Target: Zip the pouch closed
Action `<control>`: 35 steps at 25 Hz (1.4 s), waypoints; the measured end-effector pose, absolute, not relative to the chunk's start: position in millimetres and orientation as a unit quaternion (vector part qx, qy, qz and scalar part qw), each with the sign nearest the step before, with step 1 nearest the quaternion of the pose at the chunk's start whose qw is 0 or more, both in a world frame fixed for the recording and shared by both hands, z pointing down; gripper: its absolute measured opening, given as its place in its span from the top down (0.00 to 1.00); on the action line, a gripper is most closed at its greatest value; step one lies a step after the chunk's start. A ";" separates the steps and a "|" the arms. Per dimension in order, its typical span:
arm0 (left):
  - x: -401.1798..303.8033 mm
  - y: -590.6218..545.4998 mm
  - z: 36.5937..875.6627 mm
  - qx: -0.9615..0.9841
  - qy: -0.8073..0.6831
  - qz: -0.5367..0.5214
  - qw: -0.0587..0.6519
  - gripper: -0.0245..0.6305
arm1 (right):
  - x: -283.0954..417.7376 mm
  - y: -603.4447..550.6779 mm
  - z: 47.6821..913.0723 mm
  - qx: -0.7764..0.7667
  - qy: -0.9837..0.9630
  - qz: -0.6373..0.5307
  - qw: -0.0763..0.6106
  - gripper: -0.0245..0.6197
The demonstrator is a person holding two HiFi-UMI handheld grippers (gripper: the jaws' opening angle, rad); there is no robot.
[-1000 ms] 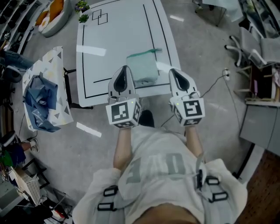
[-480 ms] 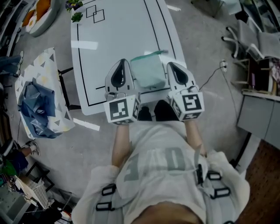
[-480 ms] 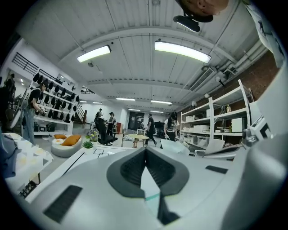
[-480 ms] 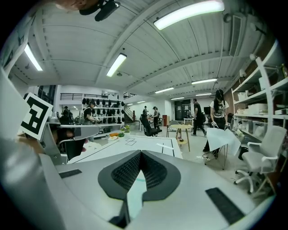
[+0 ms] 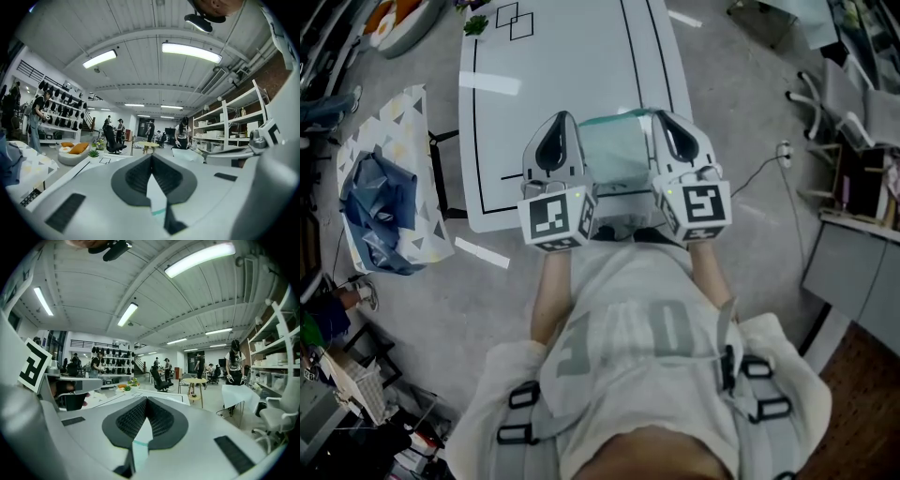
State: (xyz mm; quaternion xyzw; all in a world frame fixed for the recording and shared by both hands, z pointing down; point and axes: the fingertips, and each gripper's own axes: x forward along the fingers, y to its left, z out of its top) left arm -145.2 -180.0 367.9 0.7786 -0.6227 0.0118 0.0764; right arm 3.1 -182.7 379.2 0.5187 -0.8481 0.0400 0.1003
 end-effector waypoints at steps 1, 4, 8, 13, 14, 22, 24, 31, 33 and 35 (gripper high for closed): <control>-144.6 -181.6 366.5 0.777 -0.625 0.011 0.073 0.95 | 5.1 -184.9 378.9 0.518 -0.849 0.039 0.099 0.95; -141.5 -185.2 362.5 0.773 -0.631 0.007 0.068 0.95 | 10.6 -188.2 379.2 0.515 -0.851 0.045 0.095 0.95; -133.2 -187.7 362.8 0.774 -0.629 0.014 0.067 0.95 | 20.4 -190.6 379.7 0.518 -0.849 0.049 0.090 0.95; -134.4 -186.4 363.1 0.771 -0.633 0.015 0.067 0.95 | 22.2 -190.7 379.6 0.514 -0.852 0.049 0.082 0.95; -135.3 -186.3 363.2 0.770 -0.634 0.014 0.067 0.95 | 22.7 -190.9 380.4 0.514 -0.852 0.052 0.081 0.95; -140.2 -186.8 365.7 0.763 -0.642 0.008 0.073 0.95 | 23.9 -187.9 388.3 0.504 -0.857 0.065 0.084 0.95; -137.7 -189.1 367.9 0.768 -0.635 0.001 0.086 0.72 | 22.4 -186.5 388.6 0.496 -0.862 0.071 0.078 0.75; -125.2 -189.7 370.7 0.779 -0.620 0.002 0.094 0.63 | 30.3 -186.9 394.0 0.506 -0.855 0.076 0.084 0.59; -123.0 -189.5 370.4 0.780 -0.618 0.002 0.095 0.63 | 33.7 -188.0 396.0 0.510 -0.852 0.078 0.088 0.59; -122.1 -188.9 370.7 0.780 -0.618 0.003 0.094 0.63 | 37.6 -190.6 401.1 0.516 -0.847 0.074 0.103 0.59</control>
